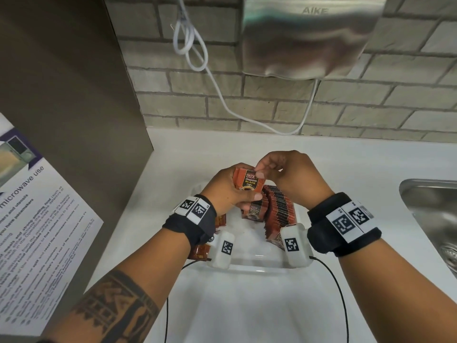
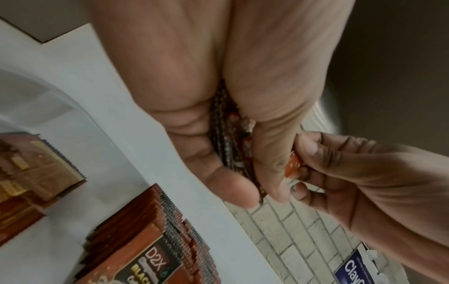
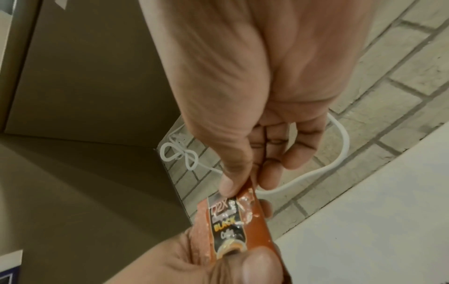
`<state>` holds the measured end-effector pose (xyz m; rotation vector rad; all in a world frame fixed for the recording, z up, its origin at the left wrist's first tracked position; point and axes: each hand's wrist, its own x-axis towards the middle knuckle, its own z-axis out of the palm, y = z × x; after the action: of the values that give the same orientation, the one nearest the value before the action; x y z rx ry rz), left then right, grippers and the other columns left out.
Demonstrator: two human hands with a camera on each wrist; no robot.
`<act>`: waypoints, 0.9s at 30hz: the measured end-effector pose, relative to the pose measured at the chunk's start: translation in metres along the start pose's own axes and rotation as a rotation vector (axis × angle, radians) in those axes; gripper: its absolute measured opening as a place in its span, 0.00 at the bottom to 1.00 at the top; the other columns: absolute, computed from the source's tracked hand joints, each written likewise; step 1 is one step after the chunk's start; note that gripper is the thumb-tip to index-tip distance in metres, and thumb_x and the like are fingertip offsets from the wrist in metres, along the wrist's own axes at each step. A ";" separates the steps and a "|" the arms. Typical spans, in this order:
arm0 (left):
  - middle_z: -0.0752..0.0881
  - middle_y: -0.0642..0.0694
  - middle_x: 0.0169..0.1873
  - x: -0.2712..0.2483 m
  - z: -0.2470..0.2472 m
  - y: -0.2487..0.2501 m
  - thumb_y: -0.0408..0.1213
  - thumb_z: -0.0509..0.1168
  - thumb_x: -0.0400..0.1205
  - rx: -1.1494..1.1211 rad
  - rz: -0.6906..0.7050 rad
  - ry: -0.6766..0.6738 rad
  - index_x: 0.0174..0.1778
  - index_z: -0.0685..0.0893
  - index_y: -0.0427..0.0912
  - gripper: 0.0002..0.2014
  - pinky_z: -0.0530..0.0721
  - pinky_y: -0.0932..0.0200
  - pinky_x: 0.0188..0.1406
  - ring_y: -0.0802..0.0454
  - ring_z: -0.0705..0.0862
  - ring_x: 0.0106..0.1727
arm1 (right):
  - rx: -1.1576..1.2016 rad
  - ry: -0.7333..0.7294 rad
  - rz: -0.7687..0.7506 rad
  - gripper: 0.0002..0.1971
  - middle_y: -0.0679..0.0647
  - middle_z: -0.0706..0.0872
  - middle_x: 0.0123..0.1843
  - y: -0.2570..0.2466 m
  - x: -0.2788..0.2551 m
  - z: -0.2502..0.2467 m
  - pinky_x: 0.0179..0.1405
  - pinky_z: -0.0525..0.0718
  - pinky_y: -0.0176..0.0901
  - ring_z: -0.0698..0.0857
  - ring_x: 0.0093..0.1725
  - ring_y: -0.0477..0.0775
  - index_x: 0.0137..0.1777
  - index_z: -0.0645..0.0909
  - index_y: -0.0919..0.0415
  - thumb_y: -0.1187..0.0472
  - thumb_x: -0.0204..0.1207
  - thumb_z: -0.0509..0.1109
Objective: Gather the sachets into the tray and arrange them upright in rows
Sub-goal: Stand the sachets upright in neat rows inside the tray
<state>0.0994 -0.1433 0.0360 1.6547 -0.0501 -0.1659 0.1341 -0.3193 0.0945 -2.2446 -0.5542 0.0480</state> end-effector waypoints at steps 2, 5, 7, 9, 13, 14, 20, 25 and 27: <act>0.91 0.45 0.50 0.000 -0.002 -0.004 0.33 0.82 0.74 0.121 -0.009 0.019 0.62 0.84 0.46 0.22 0.91 0.54 0.35 0.48 0.92 0.46 | -0.089 -0.007 0.008 0.02 0.41 0.90 0.41 0.003 -0.002 0.002 0.40 0.73 0.16 0.83 0.38 0.32 0.45 0.89 0.53 0.60 0.78 0.76; 0.89 0.52 0.49 0.001 -0.010 -0.012 0.48 0.81 0.74 0.515 -0.037 0.032 0.60 0.83 0.47 0.23 0.87 0.55 0.45 0.50 0.89 0.51 | -0.186 -0.040 0.030 0.04 0.42 0.89 0.42 0.010 -0.005 0.004 0.40 0.72 0.19 0.83 0.41 0.38 0.45 0.90 0.53 0.62 0.79 0.73; 0.86 0.51 0.49 0.000 -0.018 -0.015 0.56 0.75 0.77 0.827 -0.137 0.023 0.58 0.82 0.45 0.22 0.82 0.55 0.50 0.49 0.85 0.51 | -0.220 -0.083 0.062 0.05 0.43 0.88 0.44 0.017 -0.007 0.007 0.45 0.75 0.31 0.83 0.46 0.44 0.46 0.91 0.54 0.62 0.78 0.73; 0.86 0.47 0.49 -0.001 -0.024 -0.019 0.59 0.70 0.80 1.030 -0.242 -0.066 0.57 0.83 0.42 0.23 0.82 0.53 0.52 0.46 0.84 0.52 | -0.228 -0.111 0.119 0.05 0.42 0.84 0.43 0.025 -0.008 0.013 0.50 0.78 0.39 0.82 0.48 0.45 0.45 0.92 0.52 0.61 0.76 0.75; 0.89 0.42 0.49 -0.002 -0.018 -0.021 0.55 0.66 0.82 1.092 -0.323 -0.253 0.55 0.86 0.39 0.20 0.84 0.52 0.52 0.43 0.87 0.51 | -0.278 -0.146 0.191 0.07 0.42 0.88 0.40 0.041 -0.009 0.032 0.55 0.85 0.56 0.84 0.49 0.53 0.34 0.90 0.40 0.55 0.68 0.75; 0.90 0.43 0.47 -0.002 -0.012 -0.020 0.53 0.67 0.82 1.060 -0.344 -0.291 0.54 0.87 0.40 0.18 0.86 0.52 0.52 0.43 0.88 0.50 | -0.291 -0.148 0.201 0.07 0.41 0.88 0.38 0.044 -0.009 0.036 0.55 0.85 0.57 0.84 0.49 0.55 0.32 0.89 0.40 0.55 0.67 0.75; 0.92 0.43 0.47 0.008 0.020 -0.030 0.48 0.69 0.83 0.979 -0.442 -0.469 0.59 0.86 0.40 0.16 0.86 0.54 0.43 0.48 0.86 0.40 | -0.338 -0.204 0.264 0.05 0.39 0.86 0.41 0.057 -0.007 0.051 0.59 0.82 0.55 0.79 0.55 0.54 0.32 0.90 0.39 0.52 0.65 0.74; 0.92 0.41 0.49 0.018 0.029 -0.037 0.49 0.69 0.83 1.007 -0.486 -0.506 0.58 0.87 0.37 0.18 0.82 0.61 0.32 0.48 0.84 0.37 | -0.386 -0.241 0.296 0.05 0.41 0.85 0.45 0.065 -0.003 0.055 0.59 0.77 0.53 0.74 0.60 0.54 0.33 0.91 0.41 0.54 0.66 0.76; 0.91 0.44 0.44 0.021 0.031 -0.037 0.49 0.68 0.83 1.005 -0.497 -0.505 0.59 0.87 0.37 0.18 0.78 0.63 0.27 0.50 0.82 0.33 | -0.398 -0.257 0.306 0.05 0.42 0.85 0.47 0.068 -0.001 0.056 0.57 0.76 0.52 0.74 0.60 0.55 0.33 0.90 0.41 0.54 0.66 0.76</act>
<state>0.1136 -0.1733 -0.0044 2.5581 -0.1166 -1.0752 0.1463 -0.3192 0.0071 -2.7192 -0.3714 0.4195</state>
